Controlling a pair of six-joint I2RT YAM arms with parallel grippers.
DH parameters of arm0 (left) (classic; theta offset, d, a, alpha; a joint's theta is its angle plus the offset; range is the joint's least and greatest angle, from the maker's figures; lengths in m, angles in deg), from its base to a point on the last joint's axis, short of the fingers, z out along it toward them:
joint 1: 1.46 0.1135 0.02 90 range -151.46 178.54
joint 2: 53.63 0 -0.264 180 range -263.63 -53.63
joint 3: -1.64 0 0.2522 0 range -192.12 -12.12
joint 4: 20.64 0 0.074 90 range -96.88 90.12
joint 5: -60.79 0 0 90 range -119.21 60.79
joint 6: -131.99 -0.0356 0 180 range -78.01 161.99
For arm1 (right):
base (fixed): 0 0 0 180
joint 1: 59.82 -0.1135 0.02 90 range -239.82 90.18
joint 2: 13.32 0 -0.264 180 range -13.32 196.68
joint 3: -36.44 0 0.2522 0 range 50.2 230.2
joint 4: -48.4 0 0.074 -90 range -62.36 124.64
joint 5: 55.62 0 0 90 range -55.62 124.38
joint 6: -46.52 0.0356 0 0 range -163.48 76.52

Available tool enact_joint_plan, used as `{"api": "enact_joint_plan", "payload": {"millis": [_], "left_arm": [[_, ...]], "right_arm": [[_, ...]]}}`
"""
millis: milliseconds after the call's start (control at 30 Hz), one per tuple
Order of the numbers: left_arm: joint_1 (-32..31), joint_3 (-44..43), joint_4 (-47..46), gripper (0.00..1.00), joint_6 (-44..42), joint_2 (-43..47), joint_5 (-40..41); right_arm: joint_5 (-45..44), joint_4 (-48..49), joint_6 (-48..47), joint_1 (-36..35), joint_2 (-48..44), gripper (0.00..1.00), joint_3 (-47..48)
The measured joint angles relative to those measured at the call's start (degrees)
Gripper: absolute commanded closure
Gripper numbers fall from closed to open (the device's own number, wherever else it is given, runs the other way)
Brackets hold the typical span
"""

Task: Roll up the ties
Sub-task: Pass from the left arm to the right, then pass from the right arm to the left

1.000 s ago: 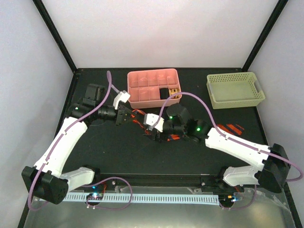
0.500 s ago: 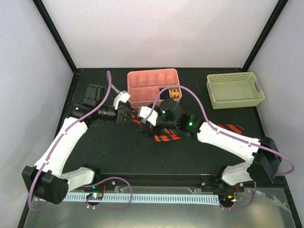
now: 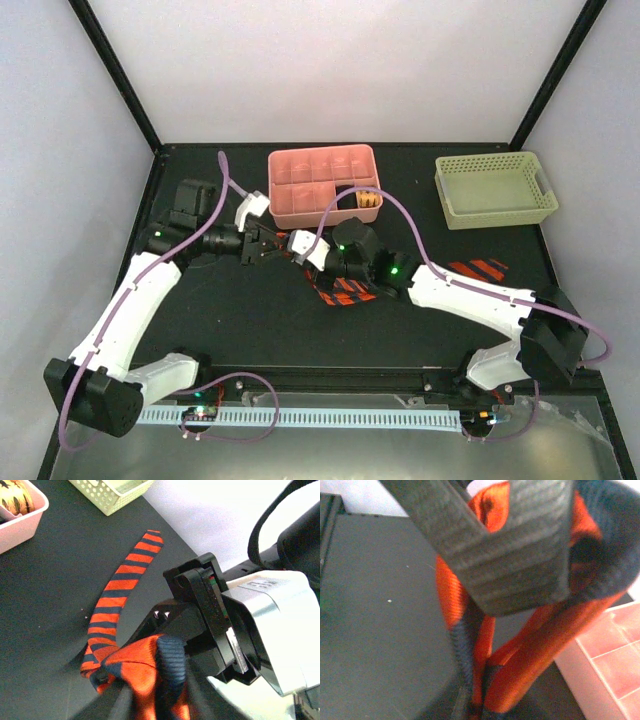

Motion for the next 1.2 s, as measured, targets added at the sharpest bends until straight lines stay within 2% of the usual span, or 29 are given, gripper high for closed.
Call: {"api": "enact_joint_plan", "payload": {"millis": [33,67,100,133,233,333,433,533,733,967,1200], "left_arm": [[0.2,0.0,0.1,0.26,-0.2,0.2,0.1],[0.4,-0.1,0.2,0.14,-1.1,0.3,0.7],[0.7,-0.2,0.5,0.06,-1.7,0.6,1.0],[0.9,-0.9,1.6,0.02,-3.3,0.8,2.1],[1.5,-4.1,5.0,0.01,-11.5,2.1,5.4],[1.7,-3.9,6.9,0.01,-23.2,8.4,6.2],[1.7,-3.4,10.6,0.01,-33.9,16.0,5.2],[1.3,-4.3,13.2,0.01,-40.1,18.1,2.8],[-0.7,-5.3,13.4,0.01,-41.0,15.6,2.2],[-10.8,-8.7,12.7,0.01,-37.5,13.7,6.4],[-15.7,-12.8,11.1,0.13,-32.5,10.7,10.4]], "right_arm": [[0.6,-0.2,-0.1,0.1,-0.1,0.98,0.0],[1.6,-0.5,0.0,0.4,-0.2,0.98,0.0],[3.0,-0.9,0.1,0.7,-0.5,0.98,0.0],[5.1,-1.5,0.1,1.4,-0.8,0.98,0.0],[11.1,-4.1,0.0,3.7,-1.9,0.98,0.7],[17.7,-7.4,-0.2,5.8,-2.9,0.98,2.5],[24.4,-10.5,-0.4,6.4,-4.1,0.98,4.5],[30.1,-13.0,-0.7,6.4,-4.9,0.98,6.7],[36.7,-16.0,-1.7,6.4,-4.9,0.98,9.6],[39.6,-17.8,-2.7,6.4,-4.6,0.97,11.1],[41.6,-18.9,-4.0,6.4,-4.5,0.95,11.7]]}}
